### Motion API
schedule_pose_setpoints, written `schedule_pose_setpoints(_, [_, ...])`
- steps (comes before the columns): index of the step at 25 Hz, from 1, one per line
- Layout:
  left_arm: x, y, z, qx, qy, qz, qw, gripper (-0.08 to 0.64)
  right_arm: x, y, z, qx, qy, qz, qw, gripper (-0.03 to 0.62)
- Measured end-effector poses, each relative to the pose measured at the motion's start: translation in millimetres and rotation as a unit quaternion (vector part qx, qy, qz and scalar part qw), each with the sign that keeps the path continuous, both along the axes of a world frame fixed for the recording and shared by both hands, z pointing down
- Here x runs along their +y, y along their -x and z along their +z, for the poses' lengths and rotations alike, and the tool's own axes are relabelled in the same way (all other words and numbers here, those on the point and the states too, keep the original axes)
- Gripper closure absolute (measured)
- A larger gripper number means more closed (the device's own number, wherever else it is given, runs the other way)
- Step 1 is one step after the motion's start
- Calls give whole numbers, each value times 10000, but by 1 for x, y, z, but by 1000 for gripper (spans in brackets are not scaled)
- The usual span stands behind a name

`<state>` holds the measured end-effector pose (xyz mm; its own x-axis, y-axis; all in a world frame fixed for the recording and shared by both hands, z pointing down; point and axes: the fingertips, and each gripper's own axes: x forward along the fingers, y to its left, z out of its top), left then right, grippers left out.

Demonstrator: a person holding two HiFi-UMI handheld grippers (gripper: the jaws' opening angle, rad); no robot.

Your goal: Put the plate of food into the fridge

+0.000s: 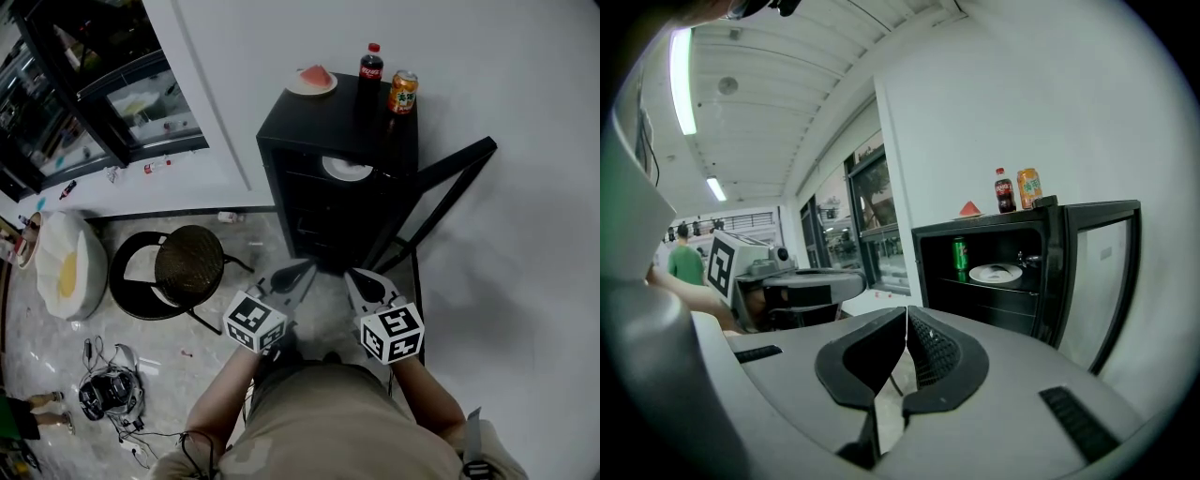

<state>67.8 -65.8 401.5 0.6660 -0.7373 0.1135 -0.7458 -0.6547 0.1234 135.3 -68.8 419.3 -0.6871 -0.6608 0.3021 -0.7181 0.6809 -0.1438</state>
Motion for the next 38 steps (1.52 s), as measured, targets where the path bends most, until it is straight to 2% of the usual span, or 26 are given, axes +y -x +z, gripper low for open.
schedule_pose_setpoints(12, [13,-19,-9,-80,-154,-174,9997,549,8,-33,-3,-51,-109,284,9995,569])
schedule_pose_setpoints(21, [10,-23,-10,68,-103,-222,9997,549,7,-45,-5,43,-130,453,9989,571])
schedule_pose_setpoints(29, [10,-12,-1,159,-5,-229,9996,549,4,-35,-1,143,-148,499,9985,571])
schedule_pose_setpoints(38, [-3,18,-14,205,-198,-295,9992,549,-6,-11,-14,167,-439,633,9969,571])
